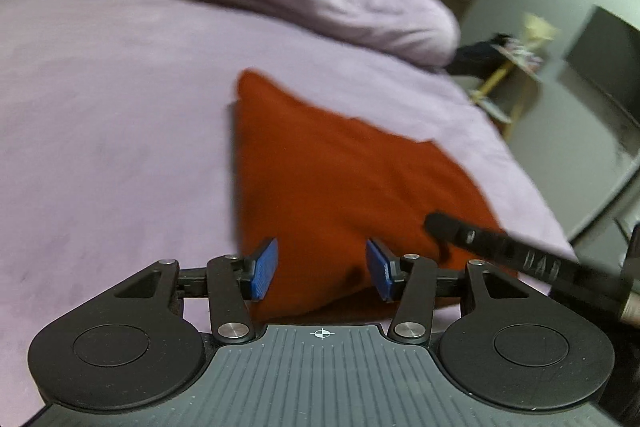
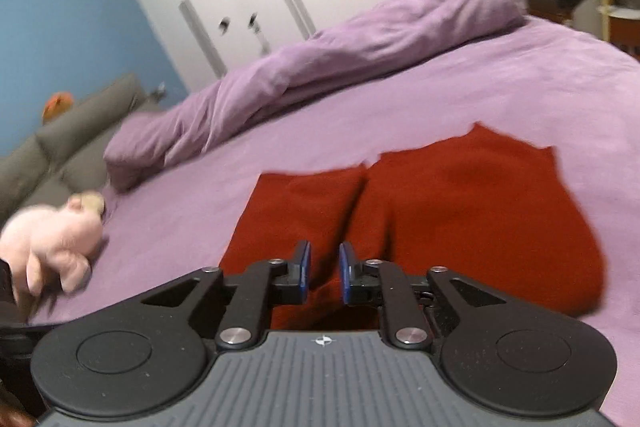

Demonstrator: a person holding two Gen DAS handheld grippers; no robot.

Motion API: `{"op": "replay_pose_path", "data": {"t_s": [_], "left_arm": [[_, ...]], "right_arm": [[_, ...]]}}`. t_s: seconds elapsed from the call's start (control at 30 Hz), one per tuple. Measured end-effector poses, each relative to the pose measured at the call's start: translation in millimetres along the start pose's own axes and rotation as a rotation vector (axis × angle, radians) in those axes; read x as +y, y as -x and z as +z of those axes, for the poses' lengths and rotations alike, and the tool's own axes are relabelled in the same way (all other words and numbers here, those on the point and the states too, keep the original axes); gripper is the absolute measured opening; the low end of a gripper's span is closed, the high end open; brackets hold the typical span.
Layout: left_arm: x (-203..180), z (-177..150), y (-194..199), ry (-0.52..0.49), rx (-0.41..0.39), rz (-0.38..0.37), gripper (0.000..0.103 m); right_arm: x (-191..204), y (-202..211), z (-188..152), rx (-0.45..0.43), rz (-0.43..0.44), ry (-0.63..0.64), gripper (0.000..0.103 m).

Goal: Fold small clothes

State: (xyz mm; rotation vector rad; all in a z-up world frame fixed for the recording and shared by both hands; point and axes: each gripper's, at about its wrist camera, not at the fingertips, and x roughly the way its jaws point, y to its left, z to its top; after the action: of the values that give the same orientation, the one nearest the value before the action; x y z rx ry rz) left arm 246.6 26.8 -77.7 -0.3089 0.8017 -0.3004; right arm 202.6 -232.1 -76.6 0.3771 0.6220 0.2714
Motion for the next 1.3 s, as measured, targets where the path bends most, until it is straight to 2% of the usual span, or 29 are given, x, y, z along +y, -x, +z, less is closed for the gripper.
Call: {"op": "replay_pose_path", "data": {"t_s": [0.07, 0.13, 0.2, 0.3, 0.37, 0.47, 0.53, 0.67, 0.73, 0.9, 0.97, 1.07, 1.2, 1.3], "left_arm": [[7.0, -0.2, -7.0, 0.025, 0.009, 0.007, 0.052], [12.4, -2.5, -16.7, 0.044, 0.056, 0.016, 0.052], [16.0, -6.5, -25.0, 0.058, 0.094, 0.008, 0.052], [21.3, -10.9, -27.0, 0.080, 0.108, -0.003, 0.053], [21.8, -11.3, -25.4, 0.071, 0.104, -0.004, 0.053], [21.9, -11.3, -23.2, 0.058, 0.112, 0.000, 0.053], [19.7, -11.9, -24.0, 0.054, 0.116, 0.003, 0.054], [20.4, -11.0, -20.3, 0.068, 0.117, 0.013, 0.054], [18.0, -10.2, -16.1, 0.070, 0.102, 0.027, 0.054], [17.3, -4.1, -11.5, 0.053, 0.059, 0.054, 0.054], [18.6, -3.5, -17.0, 0.055, 0.080, 0.060, 0.054], [18.1, -5.9, -22.8, 0.052, 0.103, 0.043, 0.054], [13.9, -11.5, -21.4, 0.038, 0.114, 0.030, 0.056], [8.6, -14.1, -22.9, 0.017, 0.118, 0.035, 0.056]], "right_arm": [[3.2, -18.5, -8.2, 0.064, 0.014, 0.031, 0.015], [-0.3, -42.7, -23.0, 0.192, -0.062, 0.091, 0.013], [-12.0, -42.0, -31.4, 0.167, -0.030, 0.066, 0.013], [-21.0, -33.4, -18.2, 0.201, 0.001, -0.012, 0.014], [-22.9, -21.7, -9.6, 0.165, 0.019, -0.038, 0.022], [-27.9, -14.2, 0.3, 0.110, 0.018, -0.063, 0.055], [-35.4, -20.5, 3.2, 0.112, -0.002, -0.109, 0.059], [-55.8, -47.3, 6.2, 0.200, 0.072, -0.267, 0.059], [-58.2, -58.7, 7.7, 0.213, 0.118, -0.315, 0.059], [-52.4, -83.9, 14.5, 0.236, 0.156, -0.372, 0.057], [-45.7, -90.9, 16.4, 0.238, 0.163, -0.361, 0.047], [-31.9, -97.2, 19.8, 0.229, 0.151, -0.302, 0.046], [-13.2, -103.7, 23.5, 0.220, 0.086, -0.154, 0.022], [8.6, -95.8, 26.7, 0.177, 0.019, 0.016, 0.015]]}}
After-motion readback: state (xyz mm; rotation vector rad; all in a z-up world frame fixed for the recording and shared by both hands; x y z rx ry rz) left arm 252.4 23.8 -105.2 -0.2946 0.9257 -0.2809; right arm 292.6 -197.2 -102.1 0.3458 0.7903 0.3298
